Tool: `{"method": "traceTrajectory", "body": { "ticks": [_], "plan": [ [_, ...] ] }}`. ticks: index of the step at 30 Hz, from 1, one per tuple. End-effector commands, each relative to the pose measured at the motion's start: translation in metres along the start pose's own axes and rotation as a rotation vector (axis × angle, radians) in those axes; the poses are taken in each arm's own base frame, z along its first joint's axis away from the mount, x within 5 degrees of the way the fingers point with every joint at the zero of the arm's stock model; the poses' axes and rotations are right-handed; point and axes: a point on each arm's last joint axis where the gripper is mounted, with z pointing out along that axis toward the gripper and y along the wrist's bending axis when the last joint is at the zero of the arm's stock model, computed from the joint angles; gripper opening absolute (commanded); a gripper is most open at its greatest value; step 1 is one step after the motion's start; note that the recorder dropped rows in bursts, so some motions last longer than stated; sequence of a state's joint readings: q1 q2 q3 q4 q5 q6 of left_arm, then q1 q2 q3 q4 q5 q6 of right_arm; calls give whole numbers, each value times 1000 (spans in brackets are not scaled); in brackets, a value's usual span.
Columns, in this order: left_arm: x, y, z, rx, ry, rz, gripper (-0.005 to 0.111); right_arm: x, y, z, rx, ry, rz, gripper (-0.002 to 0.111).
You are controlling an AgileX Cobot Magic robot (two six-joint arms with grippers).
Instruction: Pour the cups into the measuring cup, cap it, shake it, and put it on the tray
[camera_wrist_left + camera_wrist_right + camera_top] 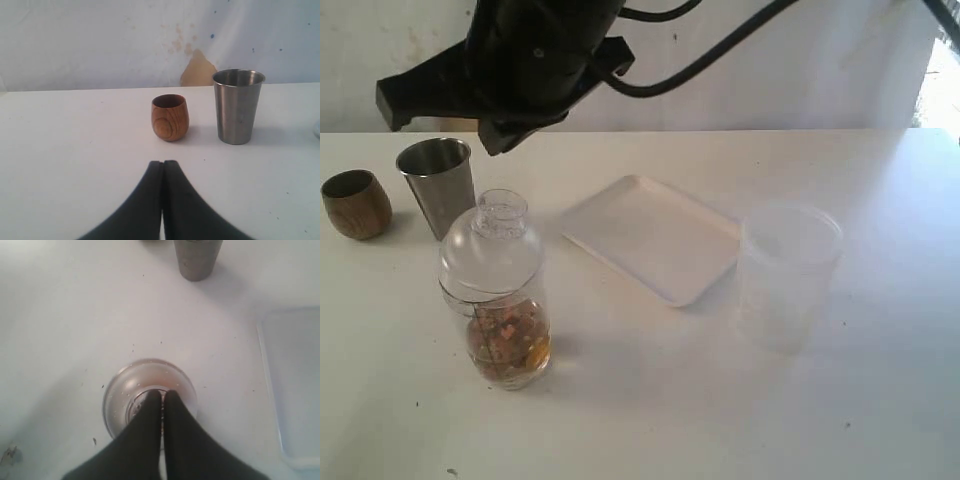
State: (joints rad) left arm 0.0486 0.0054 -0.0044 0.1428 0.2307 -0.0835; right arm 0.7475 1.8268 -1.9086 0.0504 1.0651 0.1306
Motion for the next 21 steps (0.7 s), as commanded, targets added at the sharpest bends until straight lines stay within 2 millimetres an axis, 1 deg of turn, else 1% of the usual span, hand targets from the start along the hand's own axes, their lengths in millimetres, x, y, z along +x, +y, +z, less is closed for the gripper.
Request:
{"method": "traceTrajectory", "body": {
  "ticks": [1,7,13,21],
  "plan": [
    [1,0,0,4,2,-13,0,2,5,1,-10,8,-25,0],
    [1,0,0,4,2,-13,0,5,18,14,-26,18,-52,0],
    [1,0,0,4,2,-13,0,8,19,26,-23,45,-56,0],
    [1,0,0,4,2,-13,0,8,19,27,-22,49,-56,0]
  ]
}}
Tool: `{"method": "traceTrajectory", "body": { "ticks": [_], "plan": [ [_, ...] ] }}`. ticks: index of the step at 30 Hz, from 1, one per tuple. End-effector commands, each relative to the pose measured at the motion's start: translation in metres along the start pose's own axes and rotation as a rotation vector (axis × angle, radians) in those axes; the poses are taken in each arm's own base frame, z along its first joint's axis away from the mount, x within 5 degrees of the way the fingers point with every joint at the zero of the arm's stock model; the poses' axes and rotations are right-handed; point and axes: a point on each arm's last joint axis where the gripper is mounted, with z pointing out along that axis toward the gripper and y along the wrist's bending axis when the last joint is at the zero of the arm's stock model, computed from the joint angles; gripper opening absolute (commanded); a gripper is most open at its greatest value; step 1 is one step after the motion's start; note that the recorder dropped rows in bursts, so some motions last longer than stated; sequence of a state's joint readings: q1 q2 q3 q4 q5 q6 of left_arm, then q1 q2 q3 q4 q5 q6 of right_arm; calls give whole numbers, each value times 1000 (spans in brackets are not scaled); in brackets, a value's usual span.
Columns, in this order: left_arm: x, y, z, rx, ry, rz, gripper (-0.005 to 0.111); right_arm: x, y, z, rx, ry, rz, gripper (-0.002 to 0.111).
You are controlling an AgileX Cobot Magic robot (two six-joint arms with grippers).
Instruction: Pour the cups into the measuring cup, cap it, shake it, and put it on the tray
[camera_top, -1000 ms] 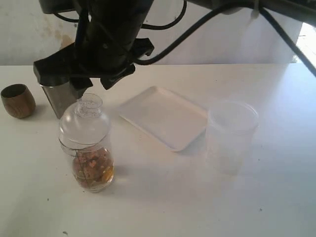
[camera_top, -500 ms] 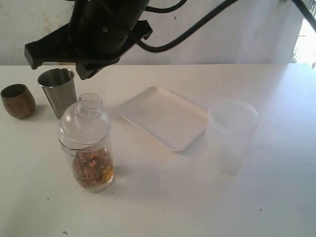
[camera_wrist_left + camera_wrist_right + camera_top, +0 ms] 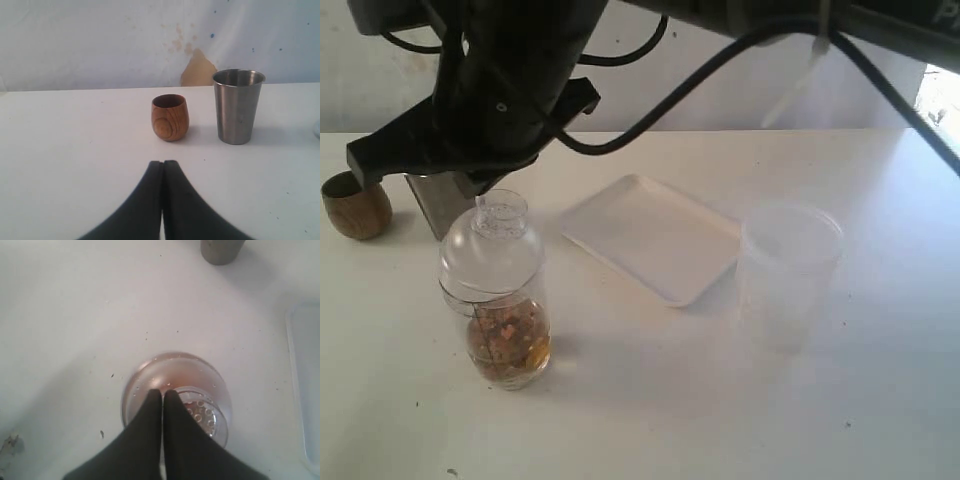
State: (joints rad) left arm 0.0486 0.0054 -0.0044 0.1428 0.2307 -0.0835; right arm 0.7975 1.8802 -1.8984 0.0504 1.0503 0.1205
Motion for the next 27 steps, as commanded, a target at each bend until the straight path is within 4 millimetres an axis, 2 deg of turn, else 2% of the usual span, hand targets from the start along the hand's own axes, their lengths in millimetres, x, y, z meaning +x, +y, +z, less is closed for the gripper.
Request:
{"method": "traceTrajectory", "body": {
  "ticks": [1,9,27],
  "plan": [
    [1,0,0,4,2,-13,0,0,0,-1,0,-6,-9,0],
    [1,0,0,4,2,-13,0,8,-12,-8,133,80,-44,0],
    [1,0,0,4,2,-13,0,5,2,-1,58,37,-34,0]
  ]
}}
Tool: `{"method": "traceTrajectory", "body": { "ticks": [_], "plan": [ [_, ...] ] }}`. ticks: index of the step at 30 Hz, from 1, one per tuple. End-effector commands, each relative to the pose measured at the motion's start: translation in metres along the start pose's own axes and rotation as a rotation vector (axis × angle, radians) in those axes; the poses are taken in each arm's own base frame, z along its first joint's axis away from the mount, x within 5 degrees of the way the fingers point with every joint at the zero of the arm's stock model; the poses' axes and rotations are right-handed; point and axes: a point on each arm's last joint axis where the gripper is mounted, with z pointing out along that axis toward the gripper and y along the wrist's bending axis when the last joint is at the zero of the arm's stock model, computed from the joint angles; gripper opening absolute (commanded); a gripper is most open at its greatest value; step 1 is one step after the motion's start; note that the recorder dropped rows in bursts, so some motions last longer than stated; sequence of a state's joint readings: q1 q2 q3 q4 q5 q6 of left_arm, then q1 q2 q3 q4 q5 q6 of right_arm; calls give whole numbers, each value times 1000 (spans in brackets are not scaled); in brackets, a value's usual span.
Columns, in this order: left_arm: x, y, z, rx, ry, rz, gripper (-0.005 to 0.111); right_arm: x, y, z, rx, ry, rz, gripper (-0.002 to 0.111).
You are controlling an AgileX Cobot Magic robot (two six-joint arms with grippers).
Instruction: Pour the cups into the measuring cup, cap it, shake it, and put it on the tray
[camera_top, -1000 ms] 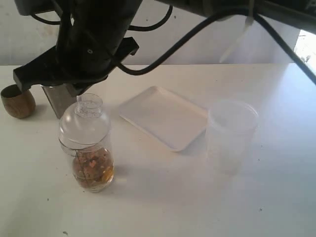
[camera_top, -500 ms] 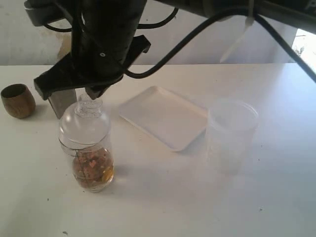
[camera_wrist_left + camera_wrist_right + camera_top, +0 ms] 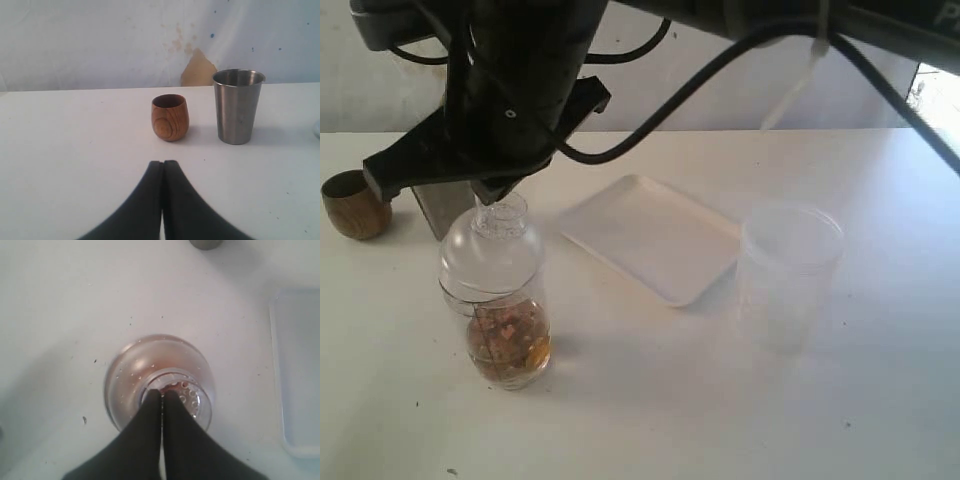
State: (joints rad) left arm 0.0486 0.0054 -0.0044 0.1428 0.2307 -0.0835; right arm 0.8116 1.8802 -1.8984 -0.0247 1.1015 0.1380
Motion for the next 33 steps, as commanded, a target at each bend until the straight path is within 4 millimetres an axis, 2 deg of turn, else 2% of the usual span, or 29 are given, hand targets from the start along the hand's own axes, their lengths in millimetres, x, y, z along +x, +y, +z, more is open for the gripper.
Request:
{"method": "traceTrajectory", "body": {
  "ticks": [1,33],
  "plan": [
    [1,0,0,4,2,-13,0,0,3,-1,-5,-4,-4,0],
    [1,0,0,4,2,-13,0,1,7,-1,-45,-1,16,0]
  ]
}}
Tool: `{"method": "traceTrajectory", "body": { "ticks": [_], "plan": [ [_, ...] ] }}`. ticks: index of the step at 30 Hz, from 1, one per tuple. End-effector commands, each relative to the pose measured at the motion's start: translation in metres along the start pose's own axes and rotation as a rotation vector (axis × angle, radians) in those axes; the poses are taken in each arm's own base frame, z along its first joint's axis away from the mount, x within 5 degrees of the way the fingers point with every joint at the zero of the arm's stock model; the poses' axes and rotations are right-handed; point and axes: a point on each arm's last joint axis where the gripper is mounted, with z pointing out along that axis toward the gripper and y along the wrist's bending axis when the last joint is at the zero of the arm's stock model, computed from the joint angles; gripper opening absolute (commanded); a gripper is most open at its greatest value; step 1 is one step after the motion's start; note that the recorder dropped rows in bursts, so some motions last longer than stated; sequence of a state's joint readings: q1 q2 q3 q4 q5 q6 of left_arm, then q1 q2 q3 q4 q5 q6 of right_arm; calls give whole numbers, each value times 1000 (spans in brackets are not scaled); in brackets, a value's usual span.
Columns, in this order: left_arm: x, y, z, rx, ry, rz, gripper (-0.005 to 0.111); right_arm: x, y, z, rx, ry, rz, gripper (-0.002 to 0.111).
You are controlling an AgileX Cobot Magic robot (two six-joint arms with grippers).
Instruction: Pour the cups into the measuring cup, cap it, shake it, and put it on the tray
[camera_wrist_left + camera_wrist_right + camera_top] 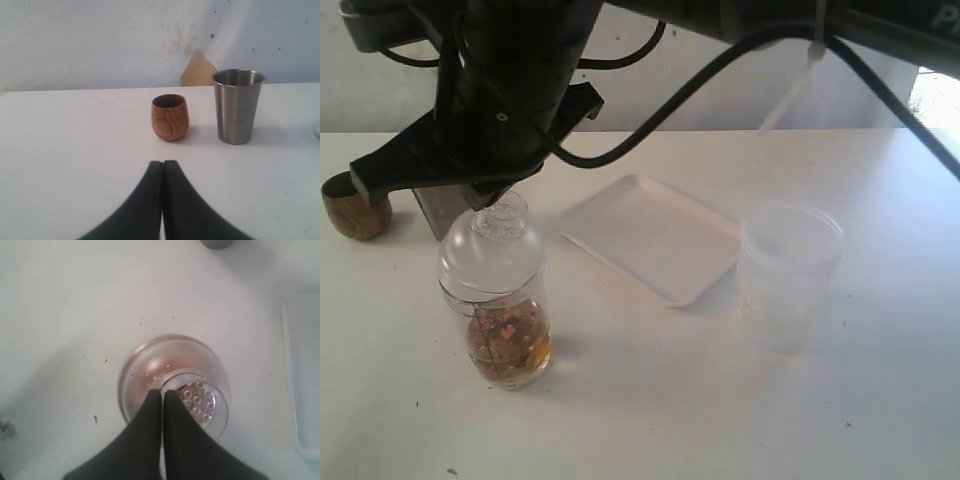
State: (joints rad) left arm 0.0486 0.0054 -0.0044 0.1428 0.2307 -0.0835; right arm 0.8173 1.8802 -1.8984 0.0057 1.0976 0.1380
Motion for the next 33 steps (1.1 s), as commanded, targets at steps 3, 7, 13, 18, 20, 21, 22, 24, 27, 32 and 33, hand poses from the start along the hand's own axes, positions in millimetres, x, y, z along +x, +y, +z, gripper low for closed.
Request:
{"method": "traceTrajectory", "body": {
  "ticks": [3,7,13,18,20,21,22,24,27,32,33],
  "plan": [
    [1,0,0,4,2,-13,0,0,0,-1,4,-2,-7,0],
    [1,0,0,4,2,-13,0,2,-8,-1,92,12,-7,0],
    [1,0,0,4,2,-13,0,4,-10,-1,109,36,-1,0],
    [1,0,0,4,2,-13,0,4,-6,5,69,46,18,0],
    [1,0,0,4,2,-13,0,5,-4,12,52,68,24,0],
    [1,0,0,4,2,-13,0,6,-4,17,49,79,26,0],
    [1,0,0,4,2,-13,0,6,-4,17,49,79,26,0],
    [1,0,0,4,2,-13,0,6,-4,17,48,73,26,0],
    [1,0,0,4,2,-13,0,5,-4,17,48,63,18,0],
    [1,0,0,4,2,-13,0,3,0,17,36,46,2,0],
    [1,0,0,4,2,-13,0,4,2,17,33,47,-9,0]
  ]
}}
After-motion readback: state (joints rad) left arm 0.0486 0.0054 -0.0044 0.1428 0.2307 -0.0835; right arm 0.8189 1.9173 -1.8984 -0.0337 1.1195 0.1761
